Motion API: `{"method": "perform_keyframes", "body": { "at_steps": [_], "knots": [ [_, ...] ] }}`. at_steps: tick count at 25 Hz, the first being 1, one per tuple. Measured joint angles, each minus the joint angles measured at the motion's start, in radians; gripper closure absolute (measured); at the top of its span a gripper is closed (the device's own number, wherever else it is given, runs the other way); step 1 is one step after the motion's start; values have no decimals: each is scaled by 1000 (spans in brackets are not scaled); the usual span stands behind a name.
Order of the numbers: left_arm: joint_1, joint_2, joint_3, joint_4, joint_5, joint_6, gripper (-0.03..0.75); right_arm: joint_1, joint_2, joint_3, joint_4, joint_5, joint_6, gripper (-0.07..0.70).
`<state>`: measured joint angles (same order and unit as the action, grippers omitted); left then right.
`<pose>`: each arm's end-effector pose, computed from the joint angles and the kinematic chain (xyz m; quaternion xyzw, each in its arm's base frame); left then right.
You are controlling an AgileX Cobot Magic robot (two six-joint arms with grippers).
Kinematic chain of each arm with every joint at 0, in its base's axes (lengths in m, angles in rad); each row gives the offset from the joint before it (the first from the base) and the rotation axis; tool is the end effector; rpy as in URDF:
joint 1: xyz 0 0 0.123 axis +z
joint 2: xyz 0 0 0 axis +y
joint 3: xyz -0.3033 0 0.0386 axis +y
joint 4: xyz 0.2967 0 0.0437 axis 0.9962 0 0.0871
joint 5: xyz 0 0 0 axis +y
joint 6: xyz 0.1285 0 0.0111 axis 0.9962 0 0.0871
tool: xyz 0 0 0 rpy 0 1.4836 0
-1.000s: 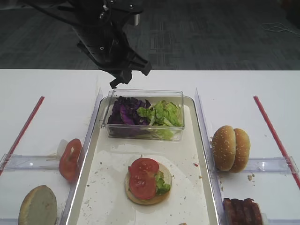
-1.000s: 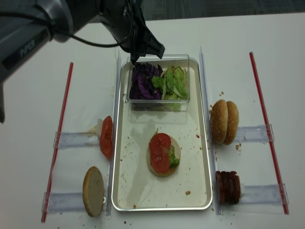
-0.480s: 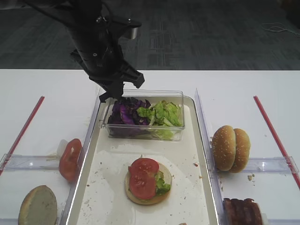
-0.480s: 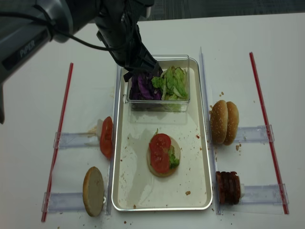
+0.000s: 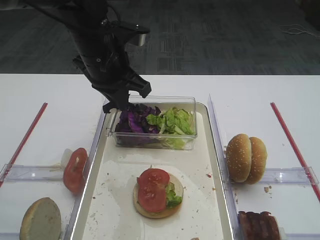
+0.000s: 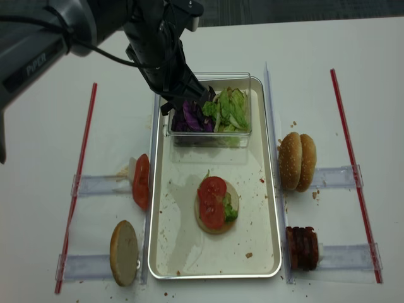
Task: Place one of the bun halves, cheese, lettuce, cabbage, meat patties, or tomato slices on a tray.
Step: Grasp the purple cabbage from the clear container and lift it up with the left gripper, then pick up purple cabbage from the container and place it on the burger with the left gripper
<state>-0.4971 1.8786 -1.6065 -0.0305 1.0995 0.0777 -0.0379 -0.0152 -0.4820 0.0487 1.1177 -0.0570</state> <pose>0.4049 -0.2236 0.2390 0.2758 0.9505 -0.0438 0.1366 0.0472 0.0039 0.2713 -0.0099 0.8681 0.0008 0.4962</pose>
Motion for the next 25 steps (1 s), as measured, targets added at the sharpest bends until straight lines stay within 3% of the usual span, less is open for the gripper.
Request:
{"method": "perform_keyframes", "body": {
  "at_steps": [7, 17, 25],
  "knots": [
    [0, -7, 15, 0, 19, 0, 672, 0, 0, 0, 0, 0, 0, 316],
    [0, -184, 254, 0, -10, 0, 673, 0, 0, 0, 0, 0, 0, 316],
    [0, -246, 337, 0, -22, 10, 673, 0, 0, 0, 0, 0, -2, 316]
  ]
}}
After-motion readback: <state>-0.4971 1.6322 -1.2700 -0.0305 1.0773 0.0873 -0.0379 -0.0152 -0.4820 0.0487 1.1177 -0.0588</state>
